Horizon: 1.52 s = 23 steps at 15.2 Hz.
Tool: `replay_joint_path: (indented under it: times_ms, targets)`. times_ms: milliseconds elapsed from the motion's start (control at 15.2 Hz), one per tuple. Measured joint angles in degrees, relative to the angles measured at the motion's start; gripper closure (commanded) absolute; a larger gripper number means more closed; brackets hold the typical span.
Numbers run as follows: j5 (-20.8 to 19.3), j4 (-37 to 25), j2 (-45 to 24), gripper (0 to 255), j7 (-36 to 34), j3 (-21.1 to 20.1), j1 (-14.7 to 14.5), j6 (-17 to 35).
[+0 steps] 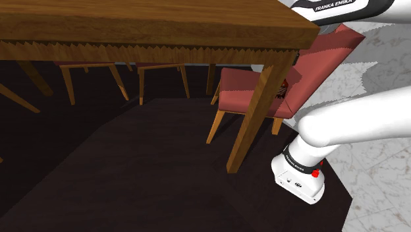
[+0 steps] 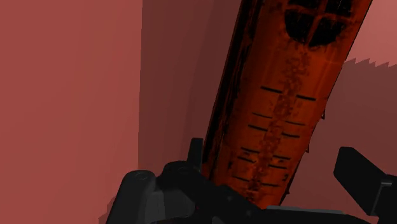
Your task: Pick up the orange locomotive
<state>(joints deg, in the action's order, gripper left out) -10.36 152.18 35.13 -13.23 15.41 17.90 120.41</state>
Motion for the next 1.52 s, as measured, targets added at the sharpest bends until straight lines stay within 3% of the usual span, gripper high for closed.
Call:
replay_joint_path:
  times_ms: [726, 1518]
  targets:
    - [-0.4, 0.65, 0.0, 255, 0.14, 0.42, 0.64, -1.21]
    - [0.66, -6.11, 2.4, 255, 0.17, -1.0, 0.25, -10.85]
